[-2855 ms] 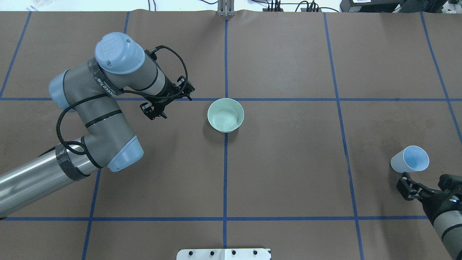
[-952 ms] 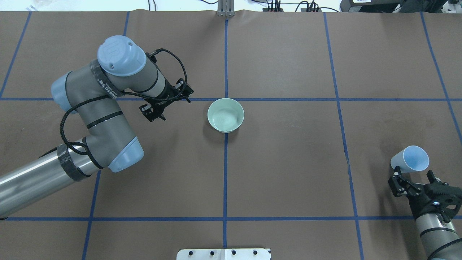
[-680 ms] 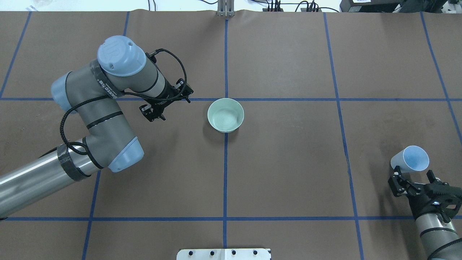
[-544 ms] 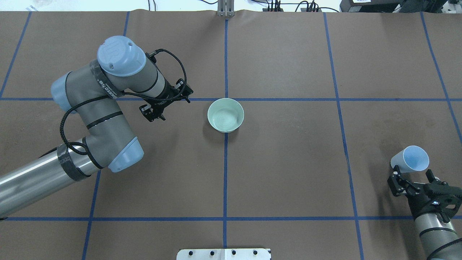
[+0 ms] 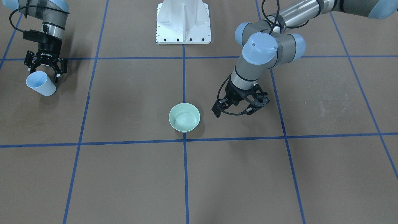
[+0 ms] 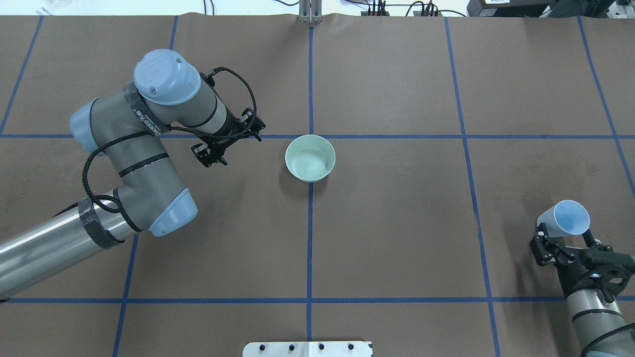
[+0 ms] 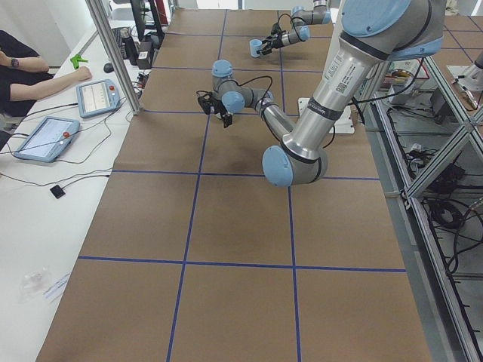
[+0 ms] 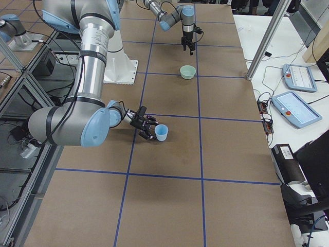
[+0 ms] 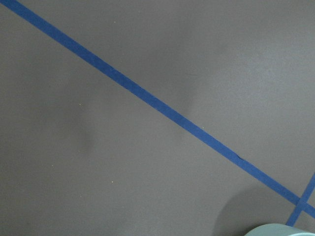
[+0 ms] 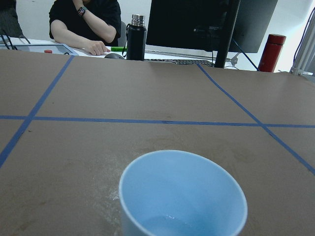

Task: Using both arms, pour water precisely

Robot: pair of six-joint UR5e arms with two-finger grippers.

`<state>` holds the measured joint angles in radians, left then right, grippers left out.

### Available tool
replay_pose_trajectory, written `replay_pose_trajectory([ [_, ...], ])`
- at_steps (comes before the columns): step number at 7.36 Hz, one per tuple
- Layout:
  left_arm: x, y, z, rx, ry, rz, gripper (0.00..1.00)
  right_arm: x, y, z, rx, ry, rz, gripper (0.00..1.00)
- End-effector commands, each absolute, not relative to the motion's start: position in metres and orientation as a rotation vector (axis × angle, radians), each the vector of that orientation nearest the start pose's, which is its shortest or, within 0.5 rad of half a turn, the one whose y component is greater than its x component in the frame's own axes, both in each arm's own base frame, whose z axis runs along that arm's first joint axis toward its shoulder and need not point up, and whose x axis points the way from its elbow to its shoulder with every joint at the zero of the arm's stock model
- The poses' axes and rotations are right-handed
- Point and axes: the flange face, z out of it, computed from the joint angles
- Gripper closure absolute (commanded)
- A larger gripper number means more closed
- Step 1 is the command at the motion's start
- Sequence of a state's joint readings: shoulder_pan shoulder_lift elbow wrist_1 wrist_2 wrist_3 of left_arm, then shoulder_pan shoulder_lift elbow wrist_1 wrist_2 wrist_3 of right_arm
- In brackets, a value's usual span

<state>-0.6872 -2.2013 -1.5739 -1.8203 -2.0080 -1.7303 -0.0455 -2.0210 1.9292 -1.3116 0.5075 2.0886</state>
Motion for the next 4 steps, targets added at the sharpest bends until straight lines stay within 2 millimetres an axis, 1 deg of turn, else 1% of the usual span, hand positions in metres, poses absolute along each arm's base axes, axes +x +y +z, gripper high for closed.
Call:
replay_pose_trajectory([
  [1, 0.4829, -0.5142, 0.2548, -0.17, 0.958, -0.588, 0.0, -0.3167, -0.2125, 0.6146, 0.995, -0.427, 0.525, 0.0],
  [2, 0.4829, -0.5142, 0.2549, -0.17, 0.958, -0.588, 0.0, -0.3156, -0.2141, 0.6193, 1.0, -0.417, 0.524, 0.0],
  [3, 0.4832, -0.5144, 0.2555, -0.172, 0.956, -0.59, 0.0, -0.3197, -0.2183, 0.6179, 1.001, -0.418, 0.54, 0.0],
  [4, 0.4835, -0.5133, 0.2637, -0.176, 0.945, -0.592, 0.0, -0.3217, -0.2203, 0.6216, 1.004, -0.412, 0.544, 0.0],
])
